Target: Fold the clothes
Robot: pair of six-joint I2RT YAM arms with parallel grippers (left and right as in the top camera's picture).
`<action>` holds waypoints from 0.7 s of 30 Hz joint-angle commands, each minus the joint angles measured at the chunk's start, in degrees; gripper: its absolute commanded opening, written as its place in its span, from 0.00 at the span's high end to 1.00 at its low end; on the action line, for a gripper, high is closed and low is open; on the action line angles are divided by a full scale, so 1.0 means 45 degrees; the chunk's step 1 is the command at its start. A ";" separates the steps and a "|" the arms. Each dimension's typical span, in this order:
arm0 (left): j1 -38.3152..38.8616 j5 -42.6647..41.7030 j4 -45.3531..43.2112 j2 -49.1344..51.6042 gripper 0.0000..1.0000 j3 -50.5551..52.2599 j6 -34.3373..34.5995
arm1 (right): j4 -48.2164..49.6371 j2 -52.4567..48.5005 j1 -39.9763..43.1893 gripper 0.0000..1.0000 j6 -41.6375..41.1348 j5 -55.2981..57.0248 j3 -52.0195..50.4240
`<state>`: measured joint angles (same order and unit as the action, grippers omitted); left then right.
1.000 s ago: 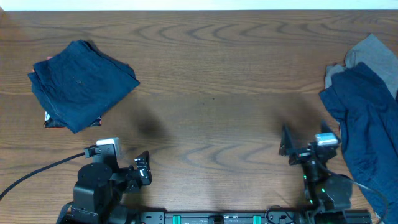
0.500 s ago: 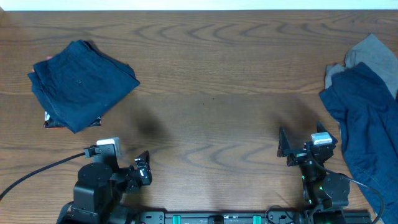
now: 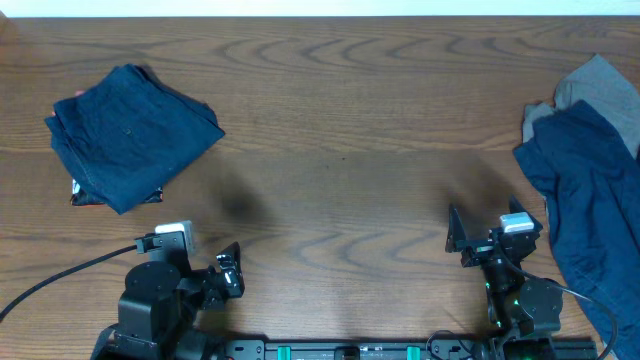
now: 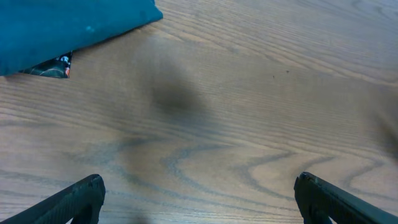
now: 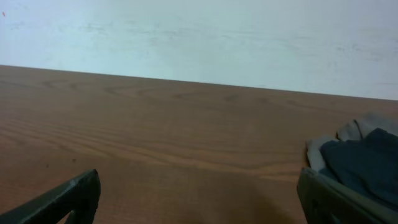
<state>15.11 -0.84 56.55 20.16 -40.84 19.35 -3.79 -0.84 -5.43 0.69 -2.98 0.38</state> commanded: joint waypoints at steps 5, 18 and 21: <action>-0.0452 0.0442 0.0233 -0.0058 0.02 0.0053 -0.0398 | -0.0053 0.0112 0.0024 0.01 0.0146 -0.0058 -0.0015; -0.3419 0.0058 -0.5790 -0.3079 0.02 0.5581 -0.0393 | -0.0053 0.0112 0.0024 0.01 0.0146 -0.0058 -0.0015; -0.3415 0.0053 -0.8077 -0.3478 0.02 0.6926 -0.0393 | -0.0053 0.0112 0.0024 0.01 0.0146 -0.0058 -0.0015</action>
<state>0.08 -0.49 25.21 6.35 -13.65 18.15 -3.81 -0.78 -5.43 0.69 -3.01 0.38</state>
